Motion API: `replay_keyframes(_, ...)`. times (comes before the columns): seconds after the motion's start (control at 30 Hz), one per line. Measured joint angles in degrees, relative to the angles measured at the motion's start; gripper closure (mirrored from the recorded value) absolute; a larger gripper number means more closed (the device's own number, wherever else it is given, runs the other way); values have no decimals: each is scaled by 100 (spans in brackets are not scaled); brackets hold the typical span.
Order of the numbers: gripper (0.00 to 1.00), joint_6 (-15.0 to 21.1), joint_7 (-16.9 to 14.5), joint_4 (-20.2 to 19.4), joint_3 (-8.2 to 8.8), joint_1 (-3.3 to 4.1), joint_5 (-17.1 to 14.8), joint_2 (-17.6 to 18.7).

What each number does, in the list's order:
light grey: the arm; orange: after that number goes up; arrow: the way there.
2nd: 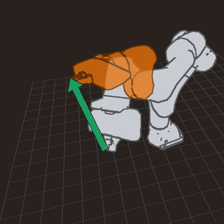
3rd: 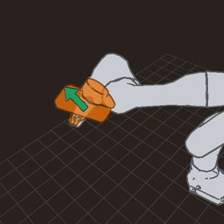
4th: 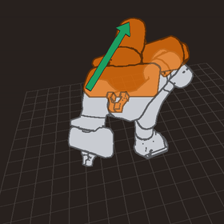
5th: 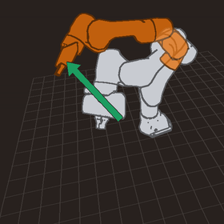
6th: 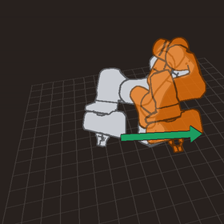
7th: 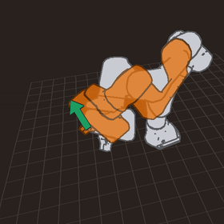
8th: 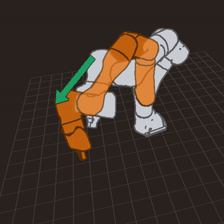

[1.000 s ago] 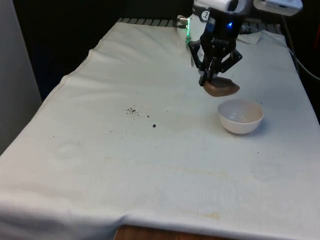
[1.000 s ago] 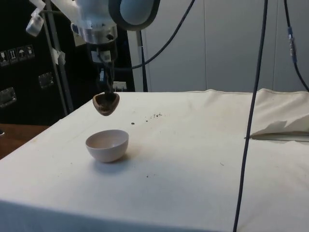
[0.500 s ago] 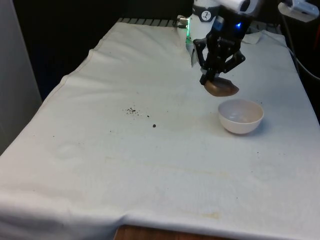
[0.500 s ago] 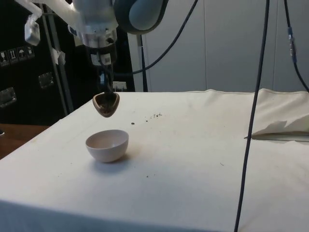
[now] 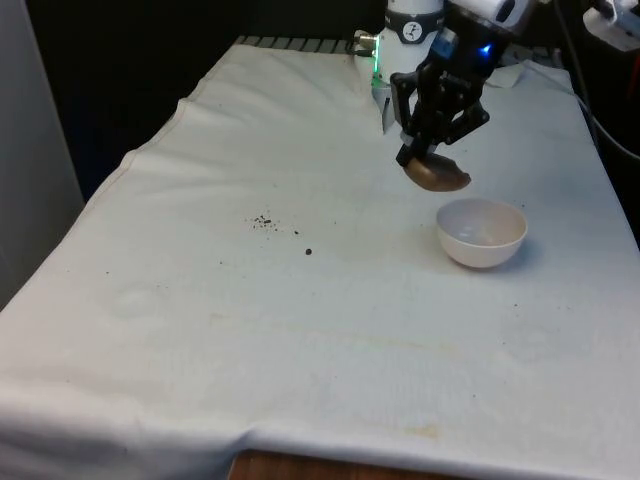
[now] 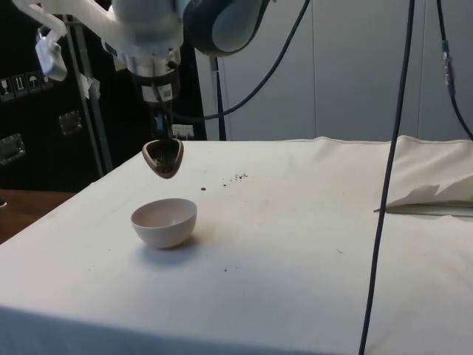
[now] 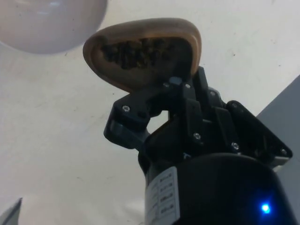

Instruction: Pour the coffee beans from the cup into the bowl.

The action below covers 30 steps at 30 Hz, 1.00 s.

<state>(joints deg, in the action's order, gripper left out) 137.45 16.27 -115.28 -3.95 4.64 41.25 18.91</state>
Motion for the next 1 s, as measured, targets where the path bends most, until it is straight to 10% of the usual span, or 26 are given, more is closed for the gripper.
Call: replay_keyframes(1.0,100,-97,1604,-183,-556,0,1541,23)
